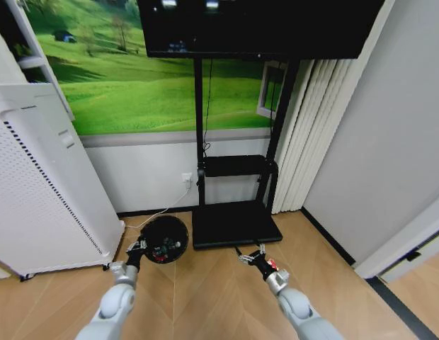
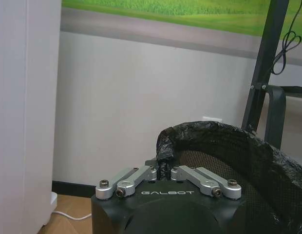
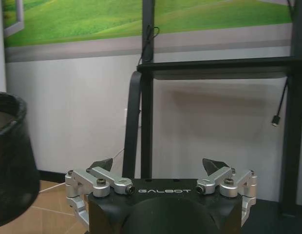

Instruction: Pick up the trash bin and place the garbage on the floor into it.

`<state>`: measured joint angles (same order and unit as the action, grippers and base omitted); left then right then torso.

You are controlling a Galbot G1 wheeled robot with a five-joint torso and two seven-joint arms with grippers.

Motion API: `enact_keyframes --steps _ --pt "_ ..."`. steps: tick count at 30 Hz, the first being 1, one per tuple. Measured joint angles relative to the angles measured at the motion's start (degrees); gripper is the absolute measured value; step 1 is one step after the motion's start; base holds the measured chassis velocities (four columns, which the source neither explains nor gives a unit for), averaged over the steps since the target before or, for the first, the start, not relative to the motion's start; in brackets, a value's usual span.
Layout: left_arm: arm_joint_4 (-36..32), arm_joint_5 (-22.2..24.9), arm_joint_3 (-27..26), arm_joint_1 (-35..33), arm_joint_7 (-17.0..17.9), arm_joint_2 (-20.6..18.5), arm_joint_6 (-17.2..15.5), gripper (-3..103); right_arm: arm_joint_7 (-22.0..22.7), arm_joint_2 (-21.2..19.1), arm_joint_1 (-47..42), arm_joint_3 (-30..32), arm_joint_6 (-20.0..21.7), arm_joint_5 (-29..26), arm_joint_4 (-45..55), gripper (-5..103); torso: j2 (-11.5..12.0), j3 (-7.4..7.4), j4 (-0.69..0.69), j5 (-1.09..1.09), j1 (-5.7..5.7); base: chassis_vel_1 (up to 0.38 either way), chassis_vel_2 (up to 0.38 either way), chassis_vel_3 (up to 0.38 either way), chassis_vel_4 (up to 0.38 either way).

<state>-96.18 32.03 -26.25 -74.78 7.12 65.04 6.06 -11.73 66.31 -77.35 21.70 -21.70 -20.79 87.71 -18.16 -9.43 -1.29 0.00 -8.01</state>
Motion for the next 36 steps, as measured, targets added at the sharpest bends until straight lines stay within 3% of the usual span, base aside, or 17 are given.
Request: enact_keyframes --steps 9,18,32,36 --pt "-4.9 0.1 -3.2 -6.4 -1.0 0.9 1.0 7 0.8 0.2 -1.1 2.6 0.8 -1.4 -1.6 100 0.0 0.0 0.0 0.0 0.0 0.0 0.0 0.0 0.0" --pt "-5.0 -0.8 -3.3 -8.2 -1.7 1.9 2.0 7 0.3 0.1 -1.2 3.0 0.6 -1.5 -2.5 100 0.0 0.0 0.0 0.0 0.0 -0.016 -0.006 0.018 0.01" --pt "-4.8 -1.0 -3.1 -8.7 -2.0 2.3 2.2 7 -1.1 0.1 -1.1 2.8 -1.0 -2.8 -3.8 100 0.0 0.0 0.0 0.02 -0.01 -0.203 -0.157 0.178 0.164" --pt "-4.6 -1.0 -3.0 -8.8 -2.0 2.4 2.3 7 -0.9 0.0 -0.9 3.1 -1.5 -0.2 -4.7 100 0.0 -0.01 -0.02 0.01 -0.02 -0.295 -0.206 0.309 0.203"
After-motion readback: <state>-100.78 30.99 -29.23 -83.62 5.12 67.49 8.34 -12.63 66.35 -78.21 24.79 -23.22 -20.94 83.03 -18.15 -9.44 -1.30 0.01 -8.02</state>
